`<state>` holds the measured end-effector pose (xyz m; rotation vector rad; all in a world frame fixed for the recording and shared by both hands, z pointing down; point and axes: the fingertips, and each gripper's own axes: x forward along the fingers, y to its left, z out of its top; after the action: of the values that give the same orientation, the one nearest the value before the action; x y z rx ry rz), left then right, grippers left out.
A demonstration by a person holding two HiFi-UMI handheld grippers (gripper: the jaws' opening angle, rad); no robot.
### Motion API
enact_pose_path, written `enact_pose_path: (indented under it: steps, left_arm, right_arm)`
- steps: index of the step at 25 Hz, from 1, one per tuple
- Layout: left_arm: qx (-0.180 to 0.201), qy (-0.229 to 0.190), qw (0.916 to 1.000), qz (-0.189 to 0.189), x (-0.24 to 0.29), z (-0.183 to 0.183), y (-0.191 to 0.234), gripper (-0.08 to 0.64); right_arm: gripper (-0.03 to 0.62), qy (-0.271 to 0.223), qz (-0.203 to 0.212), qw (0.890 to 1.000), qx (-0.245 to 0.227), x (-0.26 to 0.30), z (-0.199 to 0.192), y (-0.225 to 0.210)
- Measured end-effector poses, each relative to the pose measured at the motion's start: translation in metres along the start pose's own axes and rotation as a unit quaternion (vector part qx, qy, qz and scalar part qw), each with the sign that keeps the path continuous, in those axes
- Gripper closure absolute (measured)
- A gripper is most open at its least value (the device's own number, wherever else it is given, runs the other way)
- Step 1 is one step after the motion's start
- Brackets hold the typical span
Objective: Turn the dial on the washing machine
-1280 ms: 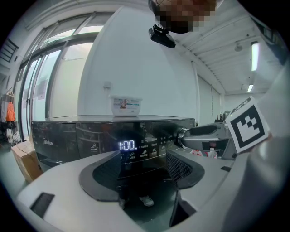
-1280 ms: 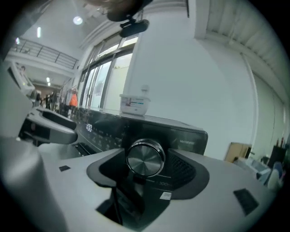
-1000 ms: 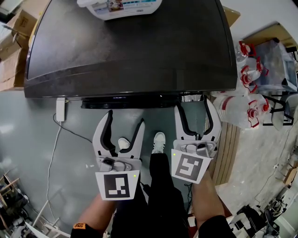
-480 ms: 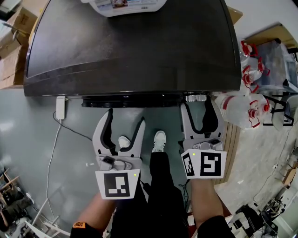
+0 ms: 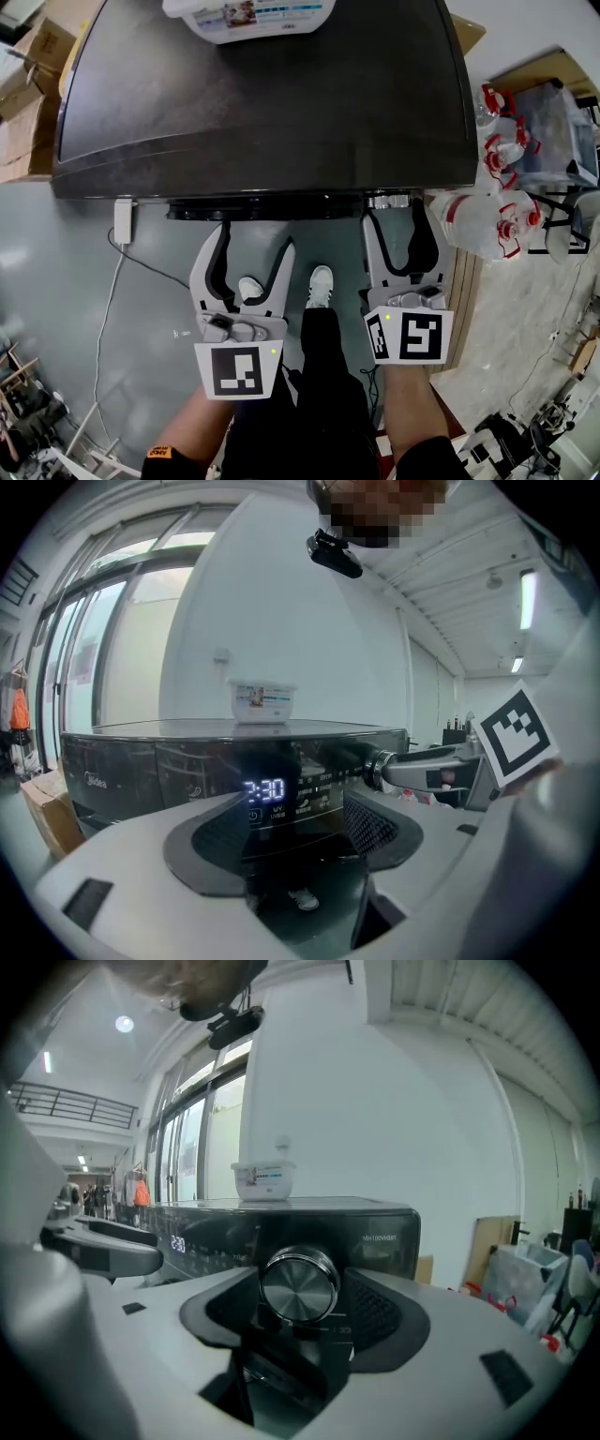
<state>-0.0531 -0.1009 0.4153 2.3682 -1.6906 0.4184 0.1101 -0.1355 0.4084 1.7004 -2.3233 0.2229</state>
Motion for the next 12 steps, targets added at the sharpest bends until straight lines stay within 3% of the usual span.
enact_pose_path:
  steps: [8,12]
  left_arm:
    - [-0.001,0.002,1.0,-0.009,-0.027,0.033,-0.002,0.258]
    - [-0.007,0.003,0.9998,-0.016,-0.053,0.054,-0.002,0.258]
  right_arm:
    - [0.307,0.001,0.005,0.999,-0.04,-0.03,0.036,0.018]
    - [0.353,-0.007,0.011,0.999,-0.041,-0.054,0.064,0.038]
